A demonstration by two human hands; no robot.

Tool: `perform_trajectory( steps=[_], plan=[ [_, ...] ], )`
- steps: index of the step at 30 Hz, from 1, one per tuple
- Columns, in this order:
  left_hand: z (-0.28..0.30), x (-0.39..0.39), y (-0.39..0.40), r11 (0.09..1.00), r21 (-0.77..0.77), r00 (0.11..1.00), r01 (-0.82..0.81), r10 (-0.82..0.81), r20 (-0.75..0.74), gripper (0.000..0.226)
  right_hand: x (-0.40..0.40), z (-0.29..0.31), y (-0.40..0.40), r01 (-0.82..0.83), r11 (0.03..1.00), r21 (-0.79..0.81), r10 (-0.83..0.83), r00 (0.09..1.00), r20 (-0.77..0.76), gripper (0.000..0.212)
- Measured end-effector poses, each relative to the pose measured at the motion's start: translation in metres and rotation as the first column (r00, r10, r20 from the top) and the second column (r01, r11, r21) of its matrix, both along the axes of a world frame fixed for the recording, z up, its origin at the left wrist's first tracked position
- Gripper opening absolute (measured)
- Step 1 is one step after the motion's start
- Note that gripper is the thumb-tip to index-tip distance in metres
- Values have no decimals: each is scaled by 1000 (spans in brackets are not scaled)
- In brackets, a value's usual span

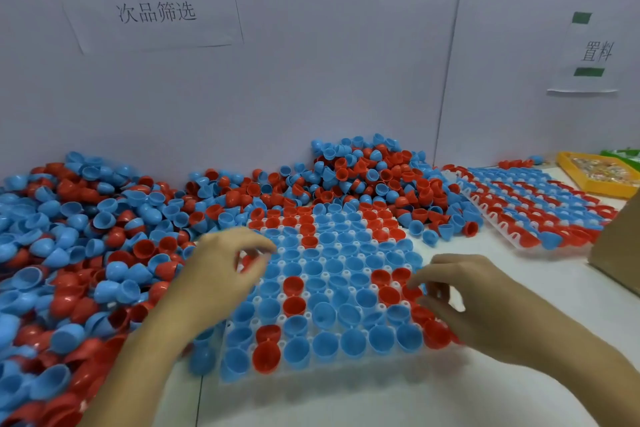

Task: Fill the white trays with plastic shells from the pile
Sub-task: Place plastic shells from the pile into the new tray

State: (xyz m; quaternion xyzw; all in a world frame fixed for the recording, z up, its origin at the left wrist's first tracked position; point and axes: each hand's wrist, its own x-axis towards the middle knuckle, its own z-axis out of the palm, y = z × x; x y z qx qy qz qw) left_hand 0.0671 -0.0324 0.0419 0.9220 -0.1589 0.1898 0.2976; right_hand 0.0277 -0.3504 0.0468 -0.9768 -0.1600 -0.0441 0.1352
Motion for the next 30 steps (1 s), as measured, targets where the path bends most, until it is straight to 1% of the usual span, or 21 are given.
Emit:
perform_trajectory(
  steps=[1, 2, 4, 6, 9, 12, 16, 19, 23, 25, 28, 30],
  plan=[
    [2, -6, -14, 993, 52, 993, 106, -104, -49, 16, -2, -1, 10, -40, 998, 43, 38, 999, 28, 19],
    [0, -10, -26, 979, 92, 982, 181, -174, -78, 14, -3, -3, 20, -82, 994, 67, 78, 996, 51, 20],
    [-6, -18, -43, 956, 150, 967, 253, -242, -83, 18, -4, -9, 37, -158, 984, 77, 150, 984, 92, 26],
    [-12, -25, -51, 936, 235, 965, 261, -246, -91, 25, -3, -15, 49, -214, 974, 71, 204, 971, 127, 32],
    [-20, -30, -54, 879, 394, 964, 267, -246, -105, 29, -2, -23, 59, -279, 960, 13, 274, 950, 147, 34],
    [-27, -33, -55, 847, 469, 967, 252, -234, -97, 29, -1, -30, 63, -315, 948, -38, 317, 936, 151, 34],
    [-32, -32, -54, 841, 481, 968, 249, -234, -92, 29, 1, -33, 65, -329, 943, -57, 334, 931, 145, 32],
    [-32, -32, -55, 854, 459, 968, 247, -238, -78, 28, 1, -34, 65, -331, 942, -54, 335, 933, 132, 31],
    [-27, -35, -54, 919, 310, 969, 244, -240, -53, 29, -1, -33, 62, -314, 948, -49, 318, 937, 146, 29],
    [-25, -40, -50, 930, 248, 963, 270, -263, -62, 33, -1, -31, 60, -301, 953, -45, 304, 940, 152, 29],
    [-26, -50, -48, 913, 283, 956, 293, -279, -91, 38, -1, -30, 59, -296, 954, -44, 299, 944, 139, 32],
    [-29, -52, -50, 893, 342, 956, 292, -274, -101, 34, -1, -30, 59, -297, 954, -43, 300, 945, 129, 33]
  ],
)
